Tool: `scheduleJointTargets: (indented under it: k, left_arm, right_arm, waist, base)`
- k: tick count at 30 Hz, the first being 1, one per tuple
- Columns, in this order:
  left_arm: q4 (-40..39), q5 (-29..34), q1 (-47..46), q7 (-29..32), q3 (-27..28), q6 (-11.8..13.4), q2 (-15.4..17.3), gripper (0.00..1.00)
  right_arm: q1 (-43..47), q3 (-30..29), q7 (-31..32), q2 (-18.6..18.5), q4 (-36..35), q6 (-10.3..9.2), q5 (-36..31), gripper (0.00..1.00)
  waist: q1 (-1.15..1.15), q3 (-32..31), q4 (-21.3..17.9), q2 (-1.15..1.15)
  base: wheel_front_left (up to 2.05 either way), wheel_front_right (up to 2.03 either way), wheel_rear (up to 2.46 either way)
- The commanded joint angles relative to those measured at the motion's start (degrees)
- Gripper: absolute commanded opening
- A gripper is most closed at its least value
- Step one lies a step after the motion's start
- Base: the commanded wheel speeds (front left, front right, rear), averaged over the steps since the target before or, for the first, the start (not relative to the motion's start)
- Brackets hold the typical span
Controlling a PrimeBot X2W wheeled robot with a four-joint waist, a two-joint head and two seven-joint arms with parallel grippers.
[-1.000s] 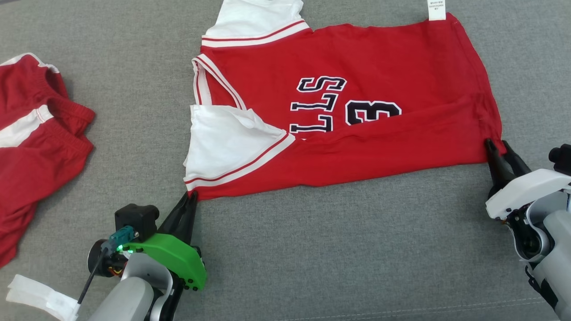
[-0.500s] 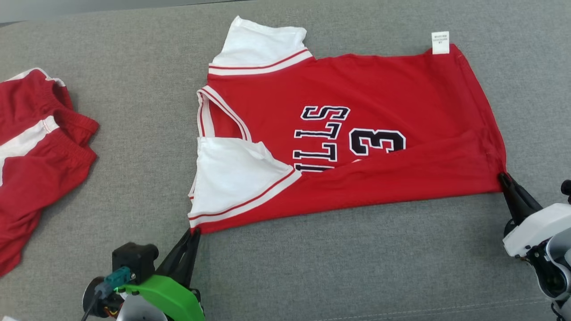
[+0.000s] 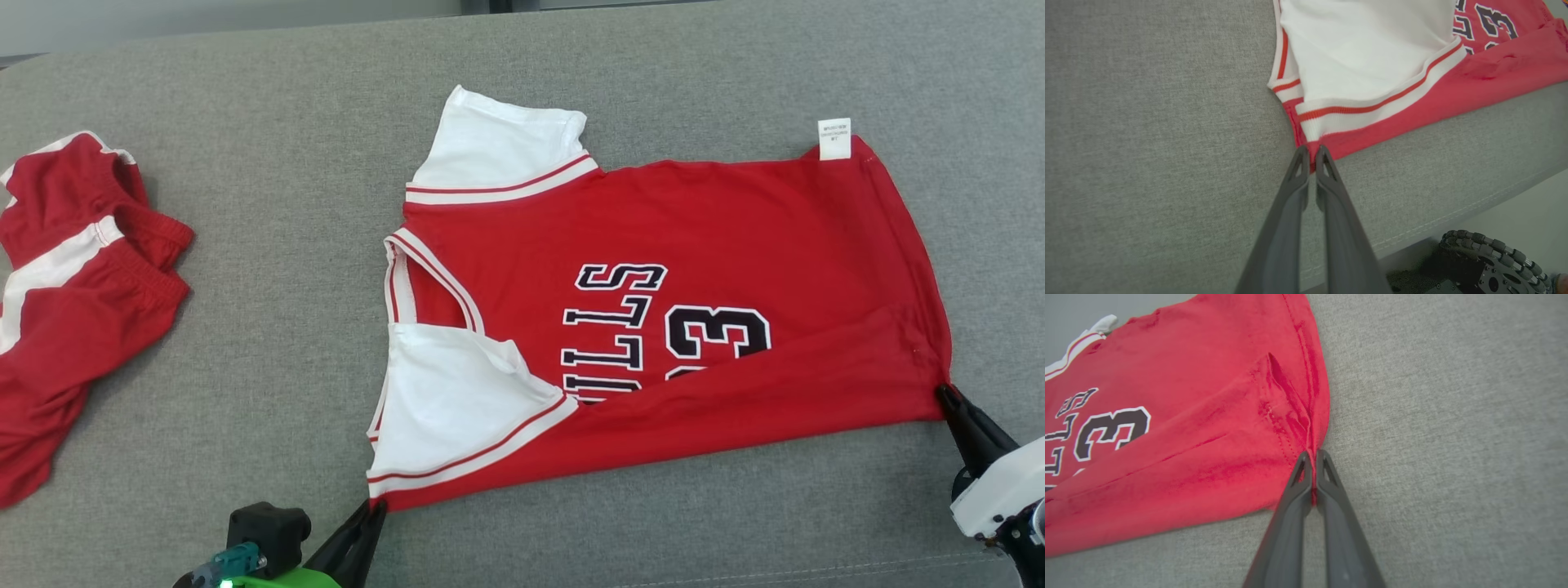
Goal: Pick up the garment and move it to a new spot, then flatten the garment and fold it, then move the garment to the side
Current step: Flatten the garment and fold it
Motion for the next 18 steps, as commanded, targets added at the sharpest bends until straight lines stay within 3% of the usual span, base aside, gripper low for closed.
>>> scheduleJointTargets:
  k: [1,2,3,4,5,6,7,8,14,18]
  left_arm:
    - [0.9,-0.7,-0.1,0.1,0.0,-0.3,0.1,0.0]
    - [1.4,-0.8,-0.3,0.2,-0.1,-0.6,-0.1,0.0]
    - [1.9,-1.0,-0.4,0.2,-0.2,-0.7,-0.2,0.0]
    - [2.4,-1.1,-0.6,0.1,-0.3,-0.9,-0.4,0.0]
    - [2.8,-1.1,-0.8,-0.1,-0.3,-1.0,-0.5,0.0]
    - [3.3,-1.1,-1.0,-0.1,-0.3,-1.1,-0.5,0.3]
    - [3.7,-0.8,-1.2,-0.2,-0.3,-0.9,-0.5,0.91]
    - [4.1,-0.3,-1.7,-0.7,-0.3,-0.8,-0.7,1.0]
    - [2.5,1.1,-4.8,-1.4,1.1,-0.1,0.2,1.0]
    - [-5.1,2.0,-9.2,1.1,4.8,1.2,4.2,1.0]
  right_arm:
    - [1.1,-0.3,0.5,0.4,0.0,-0.12,-0.8,0.0]
    - [1.2,-0.6,0.9,0.8,0.0,-0.11,-1.2,0.08]
    - [1.2,-0.7,1.3,1.1,0.0,-0.11,-1.3,0.26]
    - [1.5,-1.0,1.8,1.5,-0.1,-0.11,-1.4,0.33]
    - [1.7,-1.3,2.2,1.8,-0.1,-0.11,-1.5,0.96]
    - [1.9,-1.7,2.7,1.9,-0.2,-0.11,-1.6,1.0]
    - [2.0,-2.4,2.8,2.0,-0.2,-0.11,-1.7,1.0]
    - [2.0,-3.3,2.8,2.2,-0.4,-0.11,-1.9,1.0]
    - [2.3,-7.2,2.6,2.2,-4.2,-0.07,-5.1,1.0]
    - [1.6,-9.9,3.2,3.6,-8.5,-0.07,-8.9,1.0]
  waist:
    - [0.0,-0.3,0.0,0.0]
    - [0.0,-0.5,0.0,0.0]
    - [0.0,-0.6,0.0,0.0]
    - [0.0,-0.7,0.0,0.0]
    - [0.0,-0.8,0.0,0.0]
    - [0.0,-0.9,0.0,0.0]
    - [0.0,-0.9,0.0,0.0]
    - [0.0,-0.9,0.0,0.0]
    - [0.0,-1.1,-0.2,0.0]
    - [0.0,-0.4,-0.2,0.0]
  base:
    - [0.0,0.0,0.0]
    - [0.0,0.0,0.0]
    - [0.0,0.0,0.0]
    - [0.0,0.0,0.0]
    - [0.0,0.0,0.0]
    - [0.0,0.0,0.0]
    - [0.0,0.0,0.0]
    - [0.0,0.0,0.0]
    - [0.0,0.0,0.0]
    - [0.0,0.0,0.0]
